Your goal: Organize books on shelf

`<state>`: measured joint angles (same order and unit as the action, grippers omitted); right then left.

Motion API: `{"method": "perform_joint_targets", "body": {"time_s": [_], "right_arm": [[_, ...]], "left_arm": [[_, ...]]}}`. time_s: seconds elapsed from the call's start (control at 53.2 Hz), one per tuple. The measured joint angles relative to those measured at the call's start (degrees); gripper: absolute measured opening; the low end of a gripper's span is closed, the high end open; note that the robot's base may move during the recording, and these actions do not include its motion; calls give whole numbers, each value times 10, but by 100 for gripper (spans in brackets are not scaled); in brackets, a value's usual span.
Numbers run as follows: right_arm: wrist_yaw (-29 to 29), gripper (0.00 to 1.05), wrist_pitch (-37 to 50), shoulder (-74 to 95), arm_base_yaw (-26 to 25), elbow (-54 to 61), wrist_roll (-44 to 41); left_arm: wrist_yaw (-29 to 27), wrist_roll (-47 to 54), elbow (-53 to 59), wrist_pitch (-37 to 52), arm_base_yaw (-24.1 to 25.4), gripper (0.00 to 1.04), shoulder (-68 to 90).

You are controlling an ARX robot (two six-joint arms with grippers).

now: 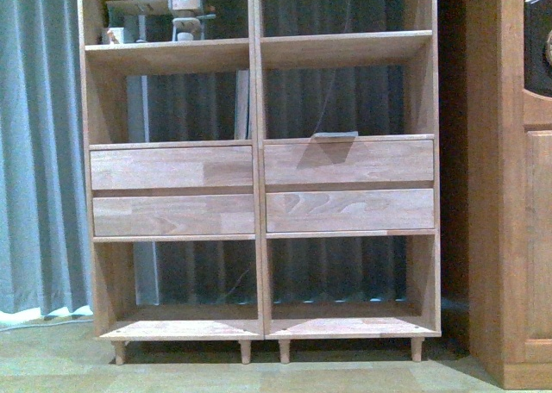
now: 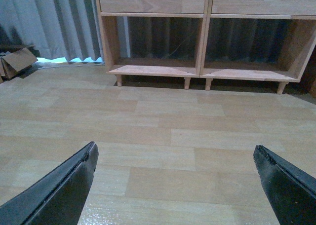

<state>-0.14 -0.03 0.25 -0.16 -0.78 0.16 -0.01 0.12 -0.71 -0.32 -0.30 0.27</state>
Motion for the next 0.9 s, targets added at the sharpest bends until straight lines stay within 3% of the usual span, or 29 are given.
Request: {"method": "perform_joint_targets", "body": {"time_s": [0.903], "right_arm": [[0,98,0,0,0,0,0]], "left_arm": [[0,0,0,0,0,97,0]]}}
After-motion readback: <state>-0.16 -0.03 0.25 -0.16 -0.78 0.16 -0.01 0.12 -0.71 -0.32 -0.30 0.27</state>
